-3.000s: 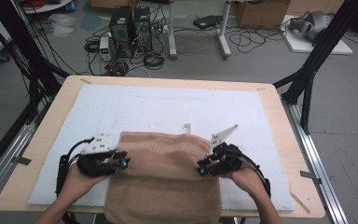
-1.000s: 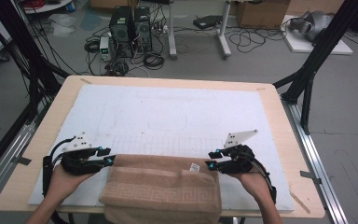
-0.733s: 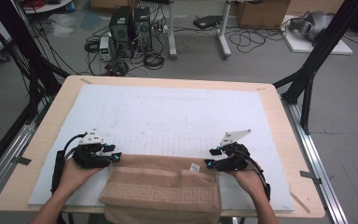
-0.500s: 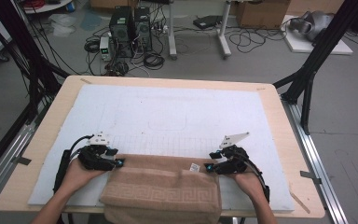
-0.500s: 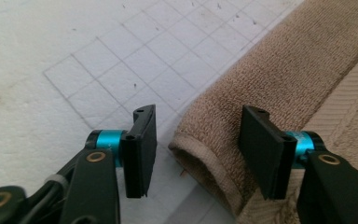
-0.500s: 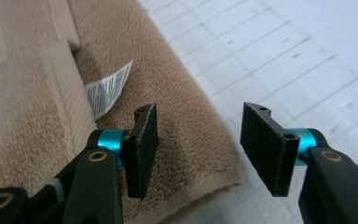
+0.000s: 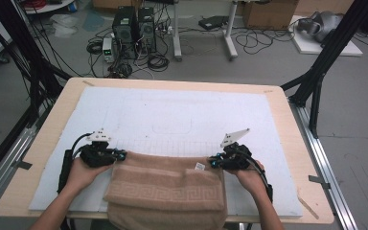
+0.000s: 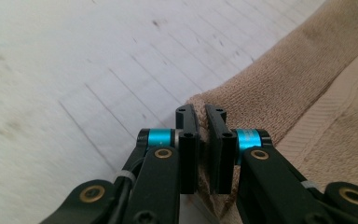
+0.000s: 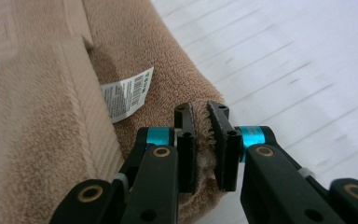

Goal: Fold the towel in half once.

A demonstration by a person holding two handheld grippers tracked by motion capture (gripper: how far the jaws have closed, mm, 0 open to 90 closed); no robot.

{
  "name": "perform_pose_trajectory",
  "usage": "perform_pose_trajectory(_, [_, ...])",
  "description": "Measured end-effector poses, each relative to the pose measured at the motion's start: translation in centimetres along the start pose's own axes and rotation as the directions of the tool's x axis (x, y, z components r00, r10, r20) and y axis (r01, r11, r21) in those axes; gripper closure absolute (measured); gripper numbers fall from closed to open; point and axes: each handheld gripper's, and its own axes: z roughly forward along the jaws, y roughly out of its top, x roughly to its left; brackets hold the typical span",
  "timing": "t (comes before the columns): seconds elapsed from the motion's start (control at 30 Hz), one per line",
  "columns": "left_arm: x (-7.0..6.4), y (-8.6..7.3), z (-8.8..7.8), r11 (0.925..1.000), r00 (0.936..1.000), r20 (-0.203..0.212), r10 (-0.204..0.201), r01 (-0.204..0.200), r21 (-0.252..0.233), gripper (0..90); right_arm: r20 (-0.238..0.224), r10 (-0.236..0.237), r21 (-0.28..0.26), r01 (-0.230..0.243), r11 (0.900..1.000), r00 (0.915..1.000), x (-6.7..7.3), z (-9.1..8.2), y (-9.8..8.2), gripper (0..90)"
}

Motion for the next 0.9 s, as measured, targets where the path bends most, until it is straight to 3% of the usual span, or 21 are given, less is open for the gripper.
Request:
perform_pose_trajectory(0.17, [0.8,3.3,0.0,0.9991,0.9976,-0.069,0.011,-0.014,-0.041,84.5,0.061,0.007,-0.06,-0.003,0.998,0.9981,-1.7,-1.3,2.3,82.6])
perform_pose_trajectory(0.37, [2.5,6.8,-0.5,0.9931,0.9927,-0.114,-0.041,0.028,-0.114,84.7,0.102,0.026,-0.106,-0.015,0.994,0.9945,-4.3,-3.3,5.4,82.8])
perform_pose_trajectory(0.47, [3.1,9.1,-1.0,0.9909,0.9896,-0.141,-0.032,0.013,-0.134,84.7,0.102,0.034,-0.141,-0.02,0.99,0.9942,-5.7,-4.1,7.1,82.8])
perform_pose_trajectory(0.7, [4.7,14.9,-1.6,0.9862,0.9826,-0.185,-0.01,-0.021,-0.164,84.7,0.164,0.047,-0.17,-0.019,0.985,0.9854,-8.0,-5.8,10.3,82.9])
perform_pose_trajectory(0.77, [5.0,15.6,-1.0,0.9878,0.983,-0.184,-0.002,-0.027,-0.154,84.1,0.191,0.053,-0.18,-0.018,0.984,0.9801,-8.8,-6.0,10.8,81.7])
perform_pose_trajectory(0.83, [5.3,15.3,-0.2,0.9926,0.9782,-0.207,-0.016,-0.01,-0.121,72.6,0.223,0.072,-0.182,-0.031,0.983,0.9722,-9.5,-5.8,10.9,67.4])
perform_pose_trajectory(0.9, [5.6,14.4,0.2,0.9943,0.9812,-0.192,-0.021,0.001,-0.107,67.2,0.217,0.116,-0.174,-0.078,0.982,0.9692,-10.1,-5.5,10.4,59.4])
